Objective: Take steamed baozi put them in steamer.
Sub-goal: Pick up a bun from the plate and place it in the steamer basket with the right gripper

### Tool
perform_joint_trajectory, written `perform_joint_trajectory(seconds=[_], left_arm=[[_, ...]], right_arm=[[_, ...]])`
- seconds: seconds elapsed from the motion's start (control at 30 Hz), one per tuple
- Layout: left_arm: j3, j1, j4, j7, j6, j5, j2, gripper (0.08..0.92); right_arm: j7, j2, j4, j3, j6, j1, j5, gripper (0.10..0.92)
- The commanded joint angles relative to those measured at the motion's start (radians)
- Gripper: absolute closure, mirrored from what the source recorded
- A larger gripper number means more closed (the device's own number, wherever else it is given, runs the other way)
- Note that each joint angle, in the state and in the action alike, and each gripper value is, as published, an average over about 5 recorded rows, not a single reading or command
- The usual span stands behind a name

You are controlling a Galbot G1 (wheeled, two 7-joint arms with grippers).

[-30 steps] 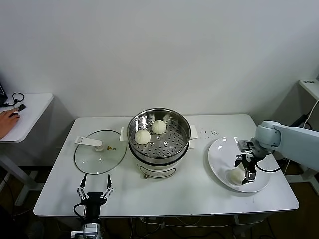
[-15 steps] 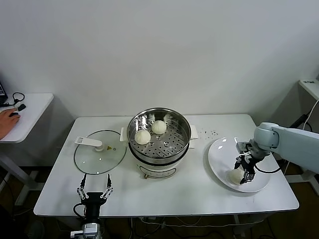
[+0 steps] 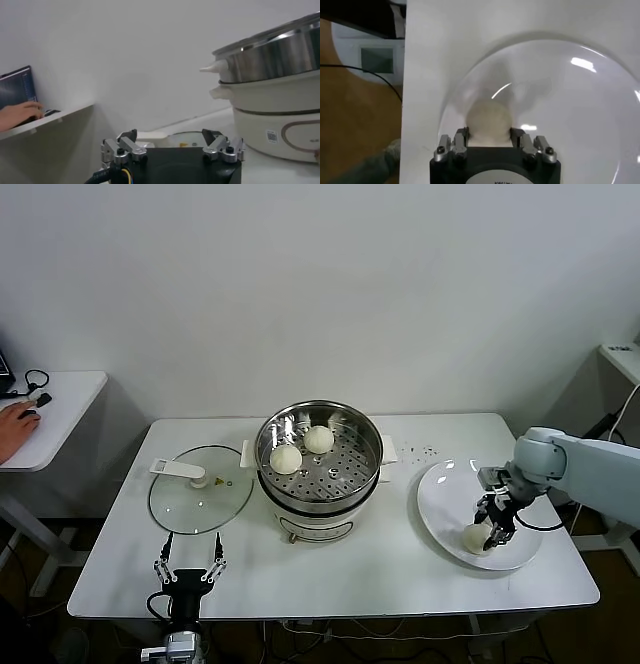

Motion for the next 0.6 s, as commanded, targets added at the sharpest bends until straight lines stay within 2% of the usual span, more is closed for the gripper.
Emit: perform_joint_trajectory(seconds=[0.03, 0.2, 0.37, 0.6], left_arm=[[0.004, -0.002, 0.004, 0.001, 0.000, 0.003, -0.049, 0.177], [0.006, -0.004, 0.009, 0.001, 0.000, 0.005, -0.049, 0.177], [0.007, -0.006, 0.012, 0.001, 0.001, 0.005, -0.049, 0.177], [0.006, -0.010, 0.023, 0.001, 0.000, 0.004, -0.049, 0.177]], right_arm=[[-0.021, 0.011, 0.045, -0.133, 0.045, 0.199, 0.051, 0.459], [-0.055, 0.064, 0.024, -0.213, 0.160, 0.337, 0.077, 0.457], [-0.061, 0.150, -0.028, -0.262, 0.341, 0.436, 0.096, 0.457], [0.009, 0.285, -0.147, -0.256, 0.772, 0.470, 0.053, 0.472]])
